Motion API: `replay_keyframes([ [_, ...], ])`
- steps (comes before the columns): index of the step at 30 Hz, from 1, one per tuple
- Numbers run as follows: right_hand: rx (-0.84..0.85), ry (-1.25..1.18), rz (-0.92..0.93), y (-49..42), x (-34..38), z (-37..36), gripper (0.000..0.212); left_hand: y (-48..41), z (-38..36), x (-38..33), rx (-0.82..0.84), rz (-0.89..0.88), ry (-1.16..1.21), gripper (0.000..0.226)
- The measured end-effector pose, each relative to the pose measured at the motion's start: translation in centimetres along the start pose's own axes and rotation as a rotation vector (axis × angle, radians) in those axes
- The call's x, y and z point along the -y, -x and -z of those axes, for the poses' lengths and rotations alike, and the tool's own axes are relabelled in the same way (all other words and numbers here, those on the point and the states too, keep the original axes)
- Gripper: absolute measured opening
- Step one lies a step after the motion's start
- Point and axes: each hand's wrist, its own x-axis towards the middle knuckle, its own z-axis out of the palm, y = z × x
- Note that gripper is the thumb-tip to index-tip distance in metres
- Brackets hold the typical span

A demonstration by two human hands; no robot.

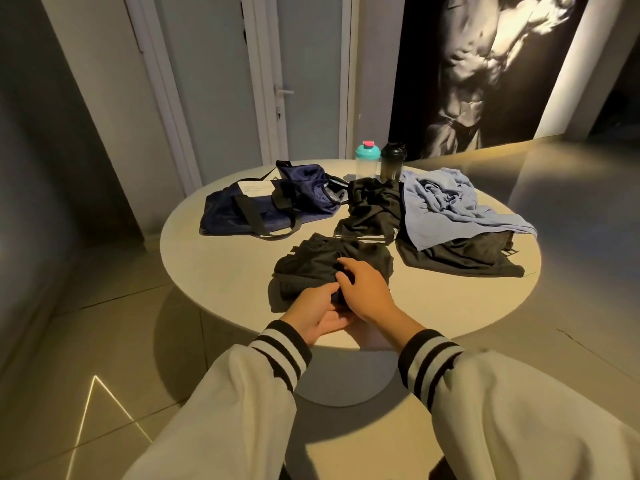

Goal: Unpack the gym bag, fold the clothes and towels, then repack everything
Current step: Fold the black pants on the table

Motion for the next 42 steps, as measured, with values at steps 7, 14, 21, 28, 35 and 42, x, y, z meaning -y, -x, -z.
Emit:
replay_keyframes([
  [7, 0.068, -0.03, 0.173, 1.1, -2.2, 1.2, 0.058, 0.5, 2.5, 0.1, -0.326, -0.775, -0.815, 0.012],
  [14, 0.008, -0.241, 0.209, 2.1, -2.2, 1.4, 0.041, -2.0, 4.1, -0.5, -0.049, -0.608, -1.575, 0.079],
  [21, -0.122, 0.062, 0.091, 1.8, -3.4, 0.4, 0.024, -1.3, 2.7, 0.5, -0.331, -0.691, -1.245, 0.009],
  [28, -0.109, 0.0, -0.01, 2.2, -2.9, 0.9, 0.035, -1.2, -0.1, 0.9, -0.498, -0.704, -1.196, 0.016],
  [35, -0.184, 0.197, -0.009, 1.5, -4.7, 2.1, 0.018, -1.8, -2.8, 1.8, -0.445, -0.689, -1.049, 0.014],
  [42, -0.176, 0.16, -0.115, 1.0, -5.5, 3.6, 0.014, -3.3, -4.4, 2.3, -0.454, -0.761, -1.137, 0.028],
])
